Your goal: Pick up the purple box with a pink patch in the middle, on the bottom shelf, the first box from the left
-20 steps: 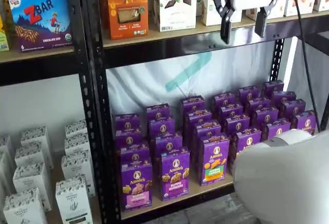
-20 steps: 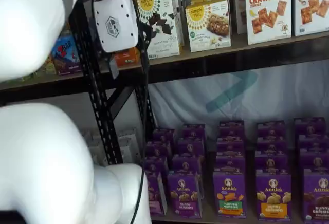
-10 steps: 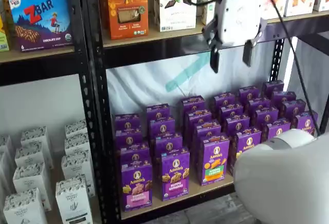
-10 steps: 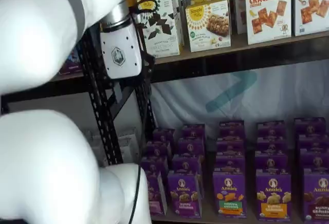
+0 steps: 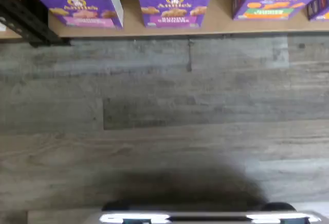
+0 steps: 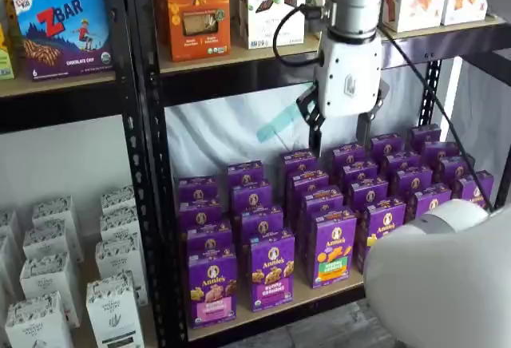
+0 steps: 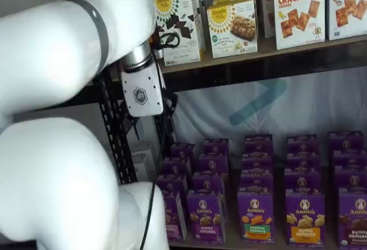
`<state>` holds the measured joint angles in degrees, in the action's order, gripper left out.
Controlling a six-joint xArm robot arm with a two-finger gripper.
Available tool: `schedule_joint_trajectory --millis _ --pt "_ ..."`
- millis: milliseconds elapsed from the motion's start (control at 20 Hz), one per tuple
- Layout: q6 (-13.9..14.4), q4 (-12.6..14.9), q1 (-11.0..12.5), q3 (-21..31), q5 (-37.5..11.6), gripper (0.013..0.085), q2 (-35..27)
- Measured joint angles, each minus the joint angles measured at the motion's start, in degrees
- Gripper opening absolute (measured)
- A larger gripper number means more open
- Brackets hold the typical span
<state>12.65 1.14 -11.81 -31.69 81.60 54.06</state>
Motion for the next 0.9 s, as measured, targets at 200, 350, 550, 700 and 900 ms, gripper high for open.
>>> schedule_joint_trajectory --millis 200,350,550,700,900 --pt "0.18 0.69 0.17 4.00 -6.72 0.0850 -1.15" --pt "0.44 1.13 0.20 5.98 -10.38 0.0850 -2.52" --pt "2.29 3.48 -0.41 9.68 -17.84 0.0850 -3.76" --pt "2.48 3.20 -0.40 11.59 -22.78 0.0850 -5.96" --pt "3.37 3.00 -1.06 13.51 -29.62 0.0850 -10.65"
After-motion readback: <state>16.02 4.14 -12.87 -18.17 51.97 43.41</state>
